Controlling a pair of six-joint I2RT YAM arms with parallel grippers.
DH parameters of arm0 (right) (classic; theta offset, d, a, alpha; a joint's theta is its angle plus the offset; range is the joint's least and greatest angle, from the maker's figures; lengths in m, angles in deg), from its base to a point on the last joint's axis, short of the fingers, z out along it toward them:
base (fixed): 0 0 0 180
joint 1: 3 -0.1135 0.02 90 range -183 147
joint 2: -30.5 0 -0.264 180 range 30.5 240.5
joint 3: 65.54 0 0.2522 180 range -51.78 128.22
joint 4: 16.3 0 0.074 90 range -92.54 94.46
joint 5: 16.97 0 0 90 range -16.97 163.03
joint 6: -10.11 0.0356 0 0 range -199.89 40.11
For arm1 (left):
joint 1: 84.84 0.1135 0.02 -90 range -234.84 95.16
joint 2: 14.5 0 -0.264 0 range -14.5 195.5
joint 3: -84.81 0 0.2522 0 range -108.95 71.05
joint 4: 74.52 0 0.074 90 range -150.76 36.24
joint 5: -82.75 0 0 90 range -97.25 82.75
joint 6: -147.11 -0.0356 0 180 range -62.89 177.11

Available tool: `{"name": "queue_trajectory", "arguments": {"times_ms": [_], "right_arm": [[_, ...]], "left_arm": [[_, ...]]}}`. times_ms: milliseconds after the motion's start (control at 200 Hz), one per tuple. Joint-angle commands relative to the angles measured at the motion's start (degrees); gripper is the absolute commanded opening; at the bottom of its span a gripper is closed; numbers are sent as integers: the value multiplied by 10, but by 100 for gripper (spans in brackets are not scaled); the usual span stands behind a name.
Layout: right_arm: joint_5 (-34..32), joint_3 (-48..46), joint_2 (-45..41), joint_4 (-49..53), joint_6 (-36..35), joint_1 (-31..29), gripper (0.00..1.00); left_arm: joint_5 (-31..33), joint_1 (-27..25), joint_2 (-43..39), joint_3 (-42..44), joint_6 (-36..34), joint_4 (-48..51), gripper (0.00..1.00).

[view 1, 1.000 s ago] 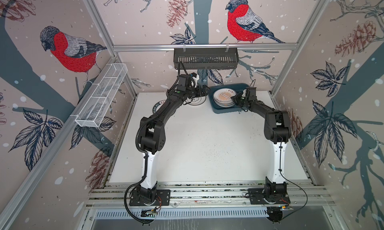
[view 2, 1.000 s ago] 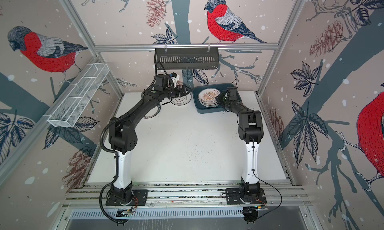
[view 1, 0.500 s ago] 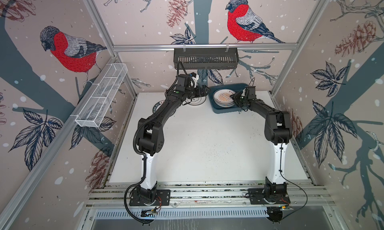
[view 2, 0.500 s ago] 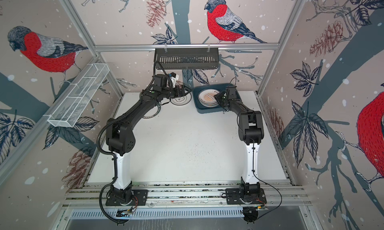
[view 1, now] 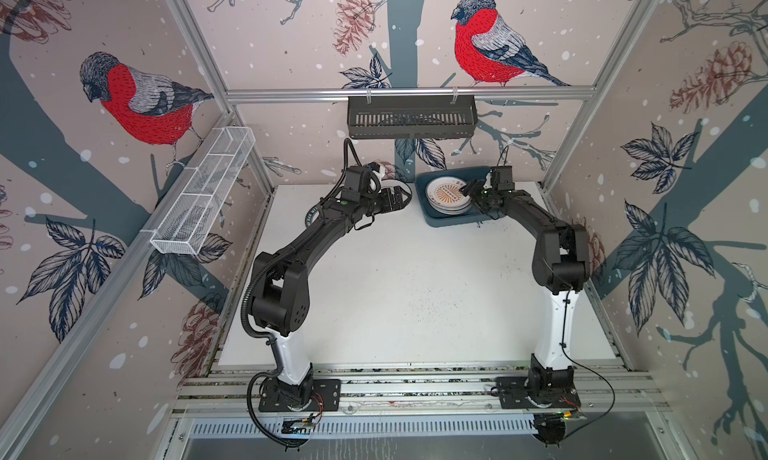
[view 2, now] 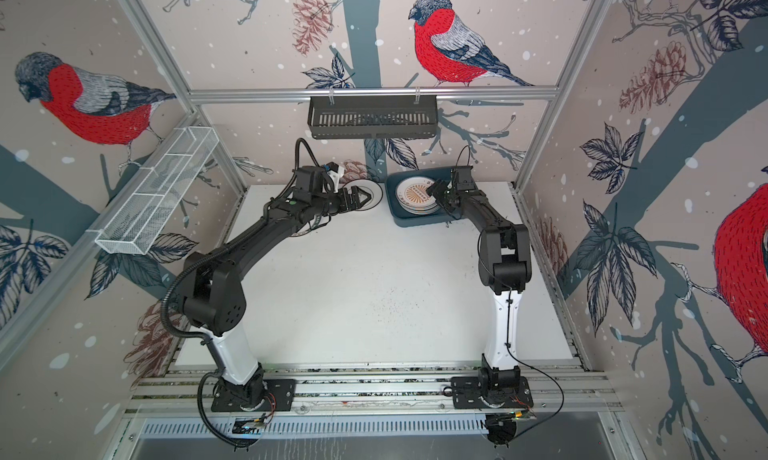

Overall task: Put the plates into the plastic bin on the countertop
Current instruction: 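Lower the sunburst plate onto the stack in the bin and open the right gripper, then move the left gripper to the teal-rimmed 'HAO SHI HAO WEI' plate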

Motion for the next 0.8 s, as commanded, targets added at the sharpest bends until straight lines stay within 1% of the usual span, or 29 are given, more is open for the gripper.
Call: {"name": "queue_trajectory", "arguments": {"times_ms": [0, 200, 370, 460, 530, 630, 735, 795], "right_arm": [[5, -11, -17, 12, -36, -1, 72], [19, -60, -61, -16, -62, -10, 80], [30, -114, -116, -62, -82, -18, 89], [40, -143, -144, -88, -84, -19, 93], [72, -156, -161, -111, -95, -23, 94], [97, -160, -179, -126, -114, -35, 100], [116, -155, -188, -147, -123, -47, 100], [141, -149, -186, -162, -118, -49, 100]], "left_arm": [[44, 2, -26, 30, 14, -21, 96], [122, 8, -63, 94, 63, 4, 96], [145, 31, -87, 153, 93, 2, 96], [141, 59, -93, 173, 111, 9, 96], [139, 81, -99, 192, 120, 9, 95], [137, 117, -110, 225, 127, -7, 95], [137, 161, -113, 251, 149, -8, 94], [128, 188, -117, 267, 165, -8, 94]]}}
